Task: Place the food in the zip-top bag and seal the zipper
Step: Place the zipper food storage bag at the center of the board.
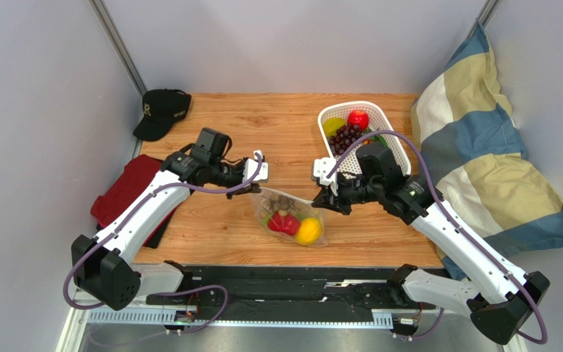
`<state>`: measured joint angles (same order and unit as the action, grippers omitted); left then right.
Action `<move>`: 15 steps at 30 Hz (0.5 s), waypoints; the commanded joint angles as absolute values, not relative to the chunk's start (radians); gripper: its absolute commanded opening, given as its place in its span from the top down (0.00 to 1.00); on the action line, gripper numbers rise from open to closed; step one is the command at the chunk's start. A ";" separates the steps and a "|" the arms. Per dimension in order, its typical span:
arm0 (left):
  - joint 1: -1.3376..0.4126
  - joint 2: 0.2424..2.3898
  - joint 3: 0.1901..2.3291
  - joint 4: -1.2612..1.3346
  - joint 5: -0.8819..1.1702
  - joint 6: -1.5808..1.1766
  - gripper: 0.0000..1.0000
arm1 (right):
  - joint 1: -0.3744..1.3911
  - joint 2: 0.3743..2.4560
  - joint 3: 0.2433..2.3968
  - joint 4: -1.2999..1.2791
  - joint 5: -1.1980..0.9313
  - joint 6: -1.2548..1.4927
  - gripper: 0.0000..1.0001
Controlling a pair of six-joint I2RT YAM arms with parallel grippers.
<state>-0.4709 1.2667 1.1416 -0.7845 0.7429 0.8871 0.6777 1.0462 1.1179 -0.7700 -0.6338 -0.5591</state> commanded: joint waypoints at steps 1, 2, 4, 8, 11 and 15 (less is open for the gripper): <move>-0.489 1.194 1.196 -1.094 0.816 0.999 1.00 | 0.687 1.025 1.161 -0.778 -0.620 -0.572 1.00; -0.489 1.178 1.215 -1.142 0.833 1.000 1.00 | 0.692 1.019 1.154 -0.775 -0.614 -0.569 1.00; -0.491 1.131 1.239 -1.230 0.879 0.967 1.00 | 0.692 1.009 1.147 -0.766 -0.607 -0.555 1.00; -0.489 1.112 1.282 -1.232 0.876 0.855 1.00 | 0.693 1.054 1.144 -0.721 -0.592 -0.554 1.00; -0.482 1.179 1.276 -1.174 0.818 0.795 1.00 | 0.693 1.138 1.138 -0.675 -0.534 -0.578 1.00; -0.390 1.325 1.285 -1.085 0.839 0.700 1.00 | 0.689 1.265 1.190 -0.647 -0.414 -0.569 1.00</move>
<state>-0.4683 1.1934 1.2652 -1.1717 0.8146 0.8154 0.6918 1.1622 1.1240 -0.7158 -0.5526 -0.5663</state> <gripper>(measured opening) 0.011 0.011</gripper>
